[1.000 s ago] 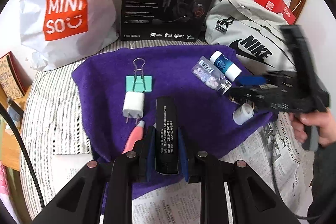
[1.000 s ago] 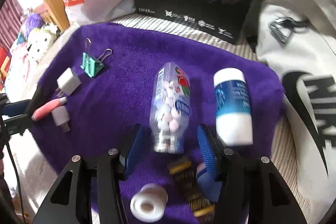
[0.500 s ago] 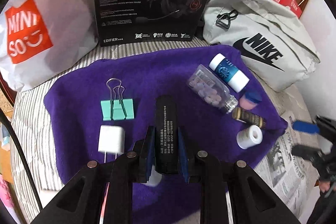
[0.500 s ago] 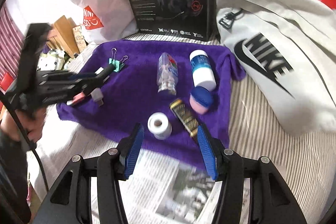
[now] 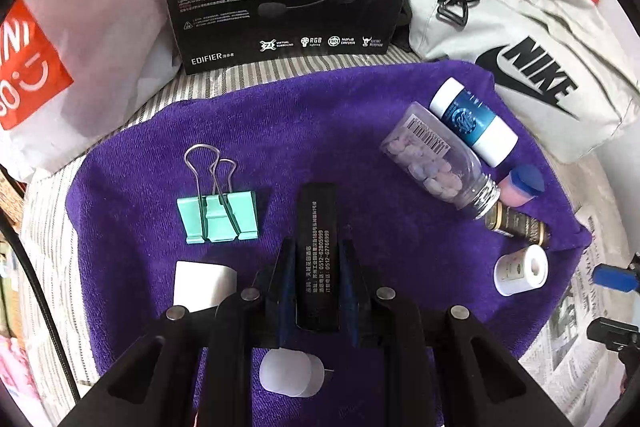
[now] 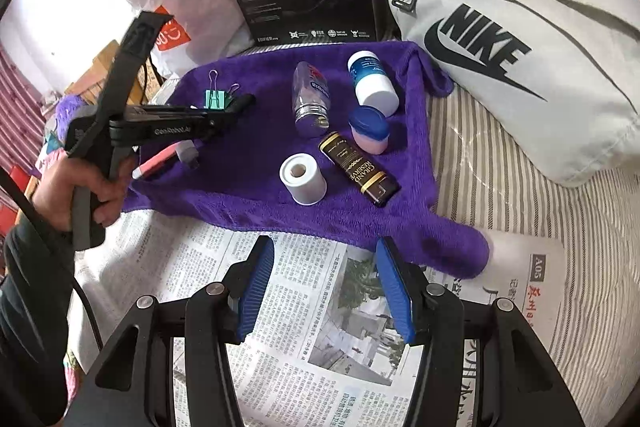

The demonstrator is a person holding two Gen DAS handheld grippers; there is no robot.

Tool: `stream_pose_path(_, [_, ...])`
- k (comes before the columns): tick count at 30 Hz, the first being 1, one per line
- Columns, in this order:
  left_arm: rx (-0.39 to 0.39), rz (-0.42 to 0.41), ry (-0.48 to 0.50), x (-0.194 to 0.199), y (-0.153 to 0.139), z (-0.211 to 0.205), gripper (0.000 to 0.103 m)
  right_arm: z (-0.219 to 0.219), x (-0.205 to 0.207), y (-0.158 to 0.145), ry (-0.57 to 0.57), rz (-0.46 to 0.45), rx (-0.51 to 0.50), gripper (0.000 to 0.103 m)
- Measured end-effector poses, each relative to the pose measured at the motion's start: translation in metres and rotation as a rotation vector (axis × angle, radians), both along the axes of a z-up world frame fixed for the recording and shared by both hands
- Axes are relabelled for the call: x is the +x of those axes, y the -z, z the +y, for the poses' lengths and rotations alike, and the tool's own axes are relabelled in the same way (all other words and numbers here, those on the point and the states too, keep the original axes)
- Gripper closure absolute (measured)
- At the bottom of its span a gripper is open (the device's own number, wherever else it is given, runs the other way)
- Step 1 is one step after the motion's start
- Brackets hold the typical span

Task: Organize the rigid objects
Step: 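Lower the black stick onto the towel and open the left gripper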

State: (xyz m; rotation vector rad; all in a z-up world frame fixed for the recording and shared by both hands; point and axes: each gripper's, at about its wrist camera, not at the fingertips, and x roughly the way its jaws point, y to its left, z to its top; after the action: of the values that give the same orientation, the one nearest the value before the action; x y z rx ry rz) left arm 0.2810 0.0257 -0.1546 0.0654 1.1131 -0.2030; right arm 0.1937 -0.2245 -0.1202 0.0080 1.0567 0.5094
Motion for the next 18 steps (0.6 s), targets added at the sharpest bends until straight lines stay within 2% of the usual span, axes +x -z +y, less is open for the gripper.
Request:
stream_pose_path(2, [0.028,-0.012,0.007,-0.001,0.001,-0.005,0.082,-0.001,0.000,0.001,0.004,0.005,-0.005,0.050])
stream_pose_path(6, [0.018,-0.031,-0.022,-0.006,0.003,-0.006,0.078,-0.003,-0.002,0.002,0.010,0.011,-0.004,0.050])
stream_pose_path(7, [0.014,-0.027,-0.023,-0.007,0.003,-0.008,0.072,-0.003,-0.004,0.002,0.012,0.012,0.003,0.050])
stream_pose_path(10, [0.030,-0.005,0.013,-0.010,0.004,-0.023,0.039,-0.005,-0.010,0.002,0.014,0.018,0.010,0.050])
stream_pose_path(12, [0.101,-0.029,0.031,-0.015,0.003,-0.037,0.038,-0.006,-0.015,0.003,0.019,0.020,0.007,0.050])
stream_pose_path(13, [0.110,-0.031,0.032,-0.017,0.002,-0.039,0.038,-0.008,-0.018,0.003,0.025,0.022,0.009,0.050])
stream_pose_path(16, [0.080,-0.025,0.013,-0.023,-0.005,-0.043,0.038,-0.015,-0.026,0.003,0.039,0.028,0.028,0.050])
stream_pose_path(18, [0.097,-0.052,0.015,-0.032,-0.014,-0.047,0.038,-0.020,-0.032,0.001,0.045,0.024,0.036,0.050])
